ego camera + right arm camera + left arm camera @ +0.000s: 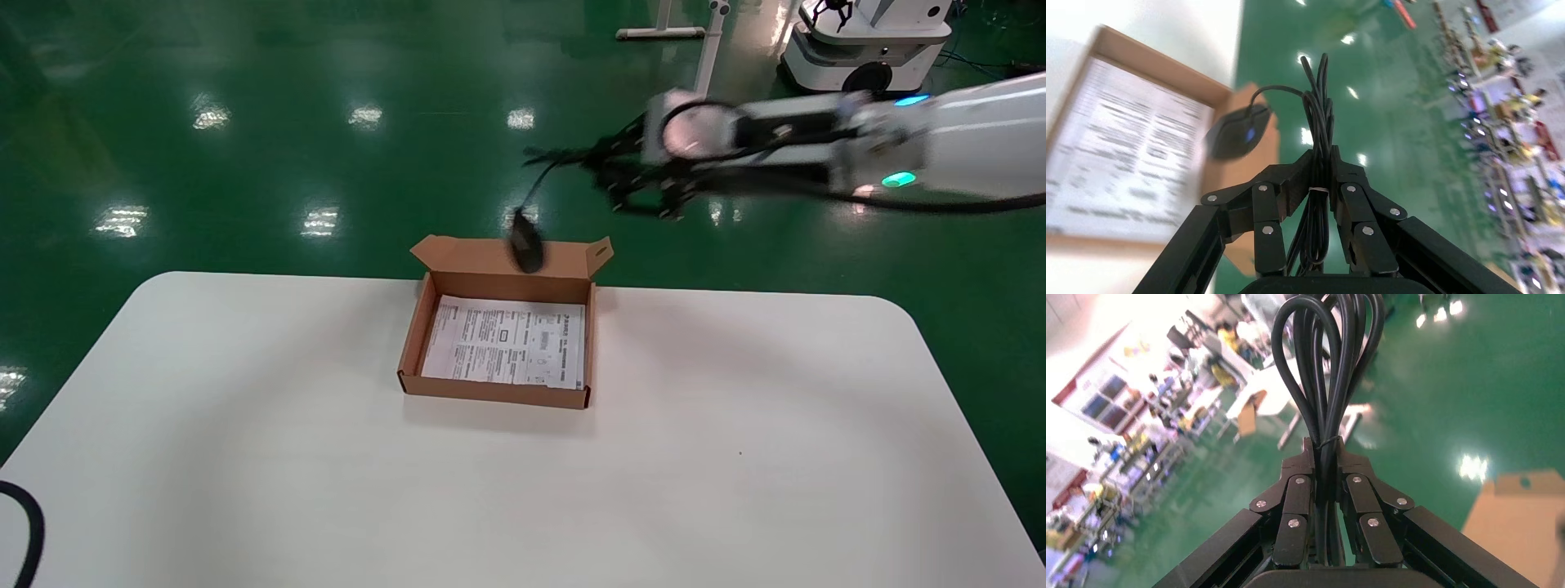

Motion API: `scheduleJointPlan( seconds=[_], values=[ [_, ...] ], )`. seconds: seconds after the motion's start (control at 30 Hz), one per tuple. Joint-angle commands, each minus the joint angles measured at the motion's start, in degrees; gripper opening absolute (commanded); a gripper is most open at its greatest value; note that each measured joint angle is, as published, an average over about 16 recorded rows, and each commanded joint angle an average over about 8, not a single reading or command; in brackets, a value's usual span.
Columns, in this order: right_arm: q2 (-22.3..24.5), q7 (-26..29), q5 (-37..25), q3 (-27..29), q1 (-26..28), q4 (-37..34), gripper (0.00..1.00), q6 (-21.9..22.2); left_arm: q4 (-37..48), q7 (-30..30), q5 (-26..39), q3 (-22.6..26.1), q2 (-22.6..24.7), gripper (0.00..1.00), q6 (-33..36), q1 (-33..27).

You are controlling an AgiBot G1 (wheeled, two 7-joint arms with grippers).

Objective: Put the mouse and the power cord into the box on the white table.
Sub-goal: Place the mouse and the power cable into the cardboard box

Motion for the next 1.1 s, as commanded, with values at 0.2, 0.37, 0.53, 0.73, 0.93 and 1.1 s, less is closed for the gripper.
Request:
scheduleJointPlan(
  seconds=[0.2, 0.37, 0.53, 0.73, 0.93, 1.1],
  values=[
    [-5.43, -2.82, 0.01, -0.34, -1.81, -1.60, 0.00, 1.33, 1.49, 1.75, -1.02, -0.69, 1.84, 0.00, 0.44, -0.89],
    [-8.30, -5.68, -1.22, -1.30, -2.77, -3.22, 0.00, 2.55, 2.85, 2.57, -0.40, -0.24, 1.58, 0.00, 1.69, -1.20],
    [-10.40, -7.74, -2.59, -2.61, -4.06, -4.37, 0.00, 3.31, 3.93, 3.06, -0.20, -0.10, 1.31, 0.00, 2.56, -1.34],
    [-11.46, -6.94, -3.85, -4.90, -6.22, -3.25, 0.34, 3.87, 4.81, 3.55, -0.06, 0.00, 0.95, 0.00, 3.47, -1.51],
    [-11.55, -4.11, -4.12, -7.43, -7.72, -0.39, 1.00, 5.21, 5.40, 3.91, 0.39, 0.31, 0.55, 0.00, 4.24, -1.80],
    [-11.41, -2.63, -3.41, -8.95, -8.06, 1.11, 1.00, 6.01, 5.79, 4.05, 0.62, 0.47, 0.59, 0.00, 4.64, -1.80]
  ],
)
